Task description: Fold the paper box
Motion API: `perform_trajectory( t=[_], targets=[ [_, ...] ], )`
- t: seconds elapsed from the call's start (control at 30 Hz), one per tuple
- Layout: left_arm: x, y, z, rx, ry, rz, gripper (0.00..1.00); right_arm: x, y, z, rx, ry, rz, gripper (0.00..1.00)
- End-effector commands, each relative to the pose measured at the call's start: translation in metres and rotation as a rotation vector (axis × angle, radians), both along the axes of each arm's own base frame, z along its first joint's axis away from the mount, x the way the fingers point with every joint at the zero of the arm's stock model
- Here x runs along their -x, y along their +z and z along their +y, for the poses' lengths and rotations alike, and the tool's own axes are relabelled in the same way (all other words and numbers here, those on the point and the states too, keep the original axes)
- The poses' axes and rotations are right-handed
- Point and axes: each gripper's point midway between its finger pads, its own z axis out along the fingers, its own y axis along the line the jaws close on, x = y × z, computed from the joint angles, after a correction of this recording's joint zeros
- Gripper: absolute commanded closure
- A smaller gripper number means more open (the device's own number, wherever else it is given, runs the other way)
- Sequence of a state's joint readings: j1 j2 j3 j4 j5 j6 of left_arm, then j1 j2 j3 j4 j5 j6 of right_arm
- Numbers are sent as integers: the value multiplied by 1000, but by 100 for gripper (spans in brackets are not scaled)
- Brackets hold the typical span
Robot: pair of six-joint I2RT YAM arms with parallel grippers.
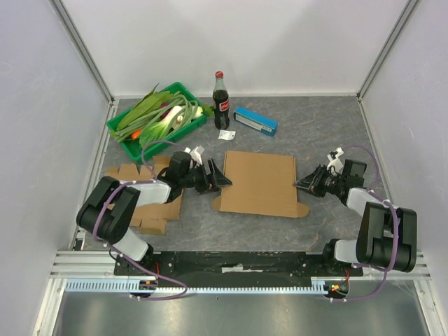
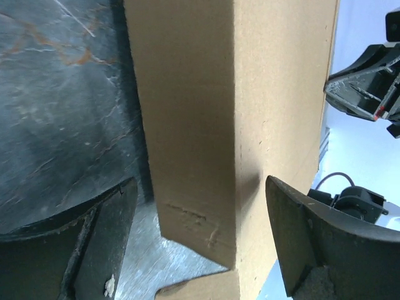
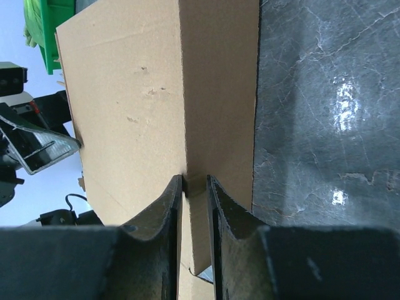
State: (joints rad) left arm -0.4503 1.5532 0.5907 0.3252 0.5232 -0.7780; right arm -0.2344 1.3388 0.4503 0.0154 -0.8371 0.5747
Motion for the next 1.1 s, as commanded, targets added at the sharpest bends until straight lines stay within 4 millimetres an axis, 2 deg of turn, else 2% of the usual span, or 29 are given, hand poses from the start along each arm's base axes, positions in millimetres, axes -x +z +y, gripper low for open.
perform_trajectory(
  t=[0.0, 0.1, 0.13, 0.17, 0.27, 0.3, 0.37, 0.4, 0.43, 0.47, 0.5, 0.53, 0.57, 0.6, 0.63, 0.67, 0.7, 0.73, 0.83, 0.87, 0.9, 0.97, 1.0, 1.07],
  targets=[
    [3, 17, -26, 180, -34, -3, 11, 17, -39, -18, 120, -56, 116, 75],
    [6, 24, -34, 249, -57, -3, 11, 17, -40, -19, 130, -51, 110, 73],
    [10, 23, -35, 262, -65, 11, 13, 15, -39, -19, 132, -51, 102, 72],
    [7, 32, -38, 306, -59, 3, 17, 14, -38, -20, 140, -46, 92, 71],
    [8, 44, -37, 343, -48, 1, 30, 10, -27, -19, 169, -30, 44, 60],
    [9, 51, -37, 343, -47, 0, 33, 11, -22, -13, 177, -9, 34, 49],
    [6, 61, -37, 336, -43, 1, 41, -3, 7, -13, 252, -11, -62, 36],
    [10, 60, -34, 306, -34, 44, 43, 3, 15, 2, 290, 49, -78, 26],
    [3, 67, -33, 292, -12, 44, 48, -15, 46, -5, 389, 12, -173, 22],
    [3, 68, -32, 274, -5, 53, 49, -18, 61, -5, 441, 11, -203, 19],
    [8, 60, -27, 234, 13, 129, 51, -9, 70, 11, 483, 75, -211, 12],
    [2, 73, -25, 243, 20, 130, 60, -19, 104, 12, 541, 77, -312, 8],
    [2, 75, -23, 247, 34, 172, 64, -21, 114, 11, 599, 69, -339, 2],
    [2, 79, -21, 252, 45, 201, 69, -11, 119, 29, 634, 154, -369, 2],
    [4, 82, -16, 247, 59, 260, 70, -12, 139, 39, 679, 212, -448, 2],
    [5, 85, -14, 259, 78, 312, 69, -11, 146, 45, 738, 238, -491, 2],
    [6, 88, -13, 268, 80, 339, 69, 4, 155, 78, 741, 347, -575, 2],
    [11, 90, -10, 263, 82, 401, 67, 13, 172, 92, 758, 405, -683, 2],
    [20, 97, -3, 248, 116, 517, 67, 43, 198, 134, 755, 547, -855, 2],
    [27, 100, 0, 245, 136, 566, 67, 50, 200, 143, 763, 591, -878, 2],
    [30, 103, 1, 249, 145, 586, 67, 65, 197, 158, 775, 683, -913, 2],
    [39, 104, 7, 265, 182, 678, 67, 73, 191, 177, 841, 761, -933, 2],
    [43, 109, 10, 275, 186, 684, 67, 90, 189, 192, 877, 836, -992, 2],
    [48, 110, 16, 270, 204, 714, 67, 89, 184, 196, 980, 839, -1013, 2]
  ],
)
